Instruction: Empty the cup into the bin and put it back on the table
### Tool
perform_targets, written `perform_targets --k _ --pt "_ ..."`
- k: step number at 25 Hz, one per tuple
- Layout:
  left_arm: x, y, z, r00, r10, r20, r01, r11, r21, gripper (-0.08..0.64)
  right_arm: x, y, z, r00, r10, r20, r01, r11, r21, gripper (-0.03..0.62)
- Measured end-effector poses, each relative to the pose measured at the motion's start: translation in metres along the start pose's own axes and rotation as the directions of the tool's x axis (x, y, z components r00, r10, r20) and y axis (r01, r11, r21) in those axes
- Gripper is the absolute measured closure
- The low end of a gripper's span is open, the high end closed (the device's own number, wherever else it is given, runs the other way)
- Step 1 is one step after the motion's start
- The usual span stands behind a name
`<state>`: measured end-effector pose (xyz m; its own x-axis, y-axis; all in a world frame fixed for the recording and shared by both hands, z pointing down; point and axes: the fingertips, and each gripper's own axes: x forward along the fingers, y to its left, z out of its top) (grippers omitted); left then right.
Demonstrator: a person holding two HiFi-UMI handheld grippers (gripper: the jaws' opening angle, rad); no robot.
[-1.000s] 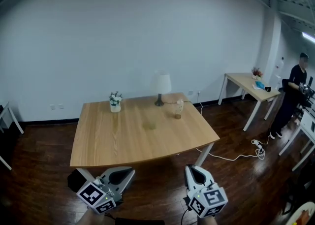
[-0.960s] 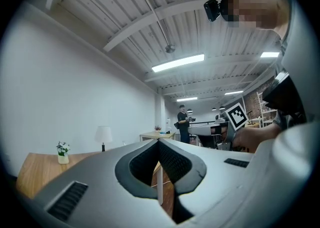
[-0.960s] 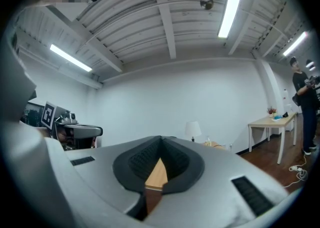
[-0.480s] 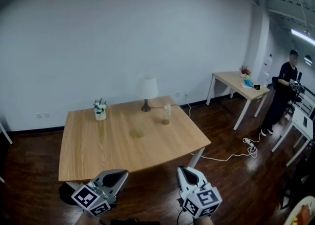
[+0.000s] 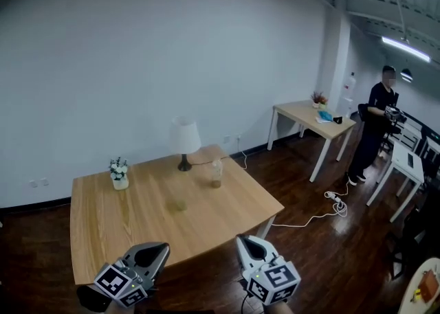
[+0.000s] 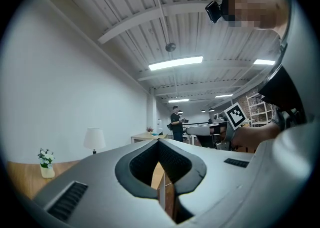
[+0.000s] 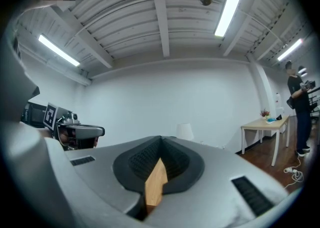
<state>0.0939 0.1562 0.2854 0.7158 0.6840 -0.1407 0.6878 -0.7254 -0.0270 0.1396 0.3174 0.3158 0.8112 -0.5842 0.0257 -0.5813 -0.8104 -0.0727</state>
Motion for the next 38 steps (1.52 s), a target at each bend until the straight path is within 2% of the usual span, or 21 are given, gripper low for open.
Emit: perform_targets --k 13,23,31,38 --pt "0.005 0.082 -0.016 0.999 -0.033 0.010 0.033 0.999 -0.044 0.569 0.078 0.007 -0.003 0.999 -0.033 -0.016 0.033 0.999 -0.018 0.591" --pt "0.032 0.122 -0.033 1.000 -0.015 0.000 0.015 0.997 -0.069 0.569 0.132 -0.013 -0.009 0.999 0.000 -0.047 -0.002 0.999 -0.032 0.591" --pt "0.068 0.163 -0.038 0.998 0.064 -0.016 -0.065 0.997 -0.038 0.569 0.194 -0.059 -0.011 0.996 0.079 -0.053 -0.079 0.997 -0.010 0.591" --pt "0.101 0.192 -0.040 0.988 0.156 -0.011 -0.156 0.988 -0.019 0.569 0.243 -0.088 0.002 0.983 0.177 -0.052 -0.179 0.983 -0.035 0.591"
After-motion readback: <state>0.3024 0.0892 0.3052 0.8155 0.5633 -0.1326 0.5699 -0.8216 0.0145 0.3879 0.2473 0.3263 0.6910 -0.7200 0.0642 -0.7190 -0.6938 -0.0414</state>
